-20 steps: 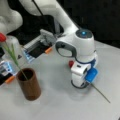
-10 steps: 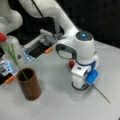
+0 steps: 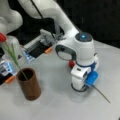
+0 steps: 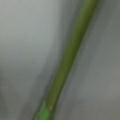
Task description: Flower insertion into a vase
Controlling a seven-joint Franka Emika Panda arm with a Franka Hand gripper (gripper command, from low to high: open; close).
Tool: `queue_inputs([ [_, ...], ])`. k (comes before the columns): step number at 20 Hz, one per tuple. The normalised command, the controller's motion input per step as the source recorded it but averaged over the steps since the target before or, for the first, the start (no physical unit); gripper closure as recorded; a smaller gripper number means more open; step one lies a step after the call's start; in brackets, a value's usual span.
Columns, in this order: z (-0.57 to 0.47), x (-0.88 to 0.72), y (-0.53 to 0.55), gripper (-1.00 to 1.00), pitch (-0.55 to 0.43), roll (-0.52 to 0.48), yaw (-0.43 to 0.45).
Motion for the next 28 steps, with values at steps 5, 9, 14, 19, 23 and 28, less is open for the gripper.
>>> queue_inputs([
  [5, -0.08, 0.18, 0.25, 1.00, 0.027, -0.235, 0.046],
  [9, -0.06, 0.14, 0.30, 1.00, 0.036, -0.233, 0.046],
  [14, 0.00, 0.09, 0.28, 1.00, 0.049, -0.230, 0.042],
  [19, 0.18, 0.01, 0.17, 1.00, 0.084, -0.223, 0.025],
  [23, 0.38, -0.12, 0.07, 1.00, 0.116, -0.190, 0.013],
  [28, 0.46, -0.18, -0.02, 1.00, 0.094, -0.117, 0.009],
])
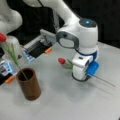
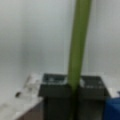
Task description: Flower insertion into a vase
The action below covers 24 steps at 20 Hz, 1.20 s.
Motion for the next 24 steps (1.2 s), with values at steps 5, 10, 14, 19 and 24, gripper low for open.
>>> queue_inputs([
  [5, 0.38, -0.14, -0.10, 1.00, 0.016, -0.018, -0.002],
  [10, 0.37, -0.19, -0.13, 1.00, 0.007, 0.057, -0.017],
  [14, 0.28, -0.26, -0.18, 1.00, -0.011, 0.120, -0.015],
  [19, 0.14, -0.35, -0.38, 1.00, -0.045, 0.196, -0.004],
  [24, 0.01, -0.50, -0.43, 1.00, -0.058, 0.176, -0.030],
])
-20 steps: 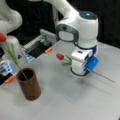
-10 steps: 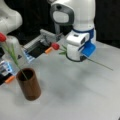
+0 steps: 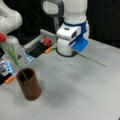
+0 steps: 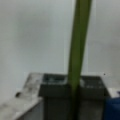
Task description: Flower insertion into a vase
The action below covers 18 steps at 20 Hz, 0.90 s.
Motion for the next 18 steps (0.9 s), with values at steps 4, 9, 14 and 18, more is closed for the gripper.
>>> queue_inputs([
  [4, 0.02, -0.59, -0.40, 1.00, -0.062, 0.172, -0.016],
  [9, 0.05, -0.69, -0.41, 1.00, -0.068, 0.159, -0.014],
  [14, 0.01, -0.70, -0.44, 1.00, -0.085, 0.134, 0.033],
  [18, 0.00, -0.62, -0.38, 1.00, -0.076, 0.083, 0.068],
])
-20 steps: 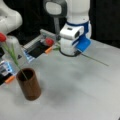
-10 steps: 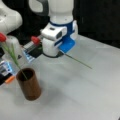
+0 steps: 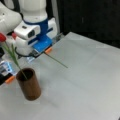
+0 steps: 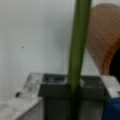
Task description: Flower insertion into a vase
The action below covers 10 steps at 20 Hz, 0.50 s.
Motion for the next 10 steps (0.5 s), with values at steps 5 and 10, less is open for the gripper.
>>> queue_inputs([
  [5, -0.03, -0.48, -0.30, 1.00, -0.062, 0.005, 0.103],
  [10, -0.05, -0.32, -0.16, 1.00, -0.009, -0.083, 0.104],
])
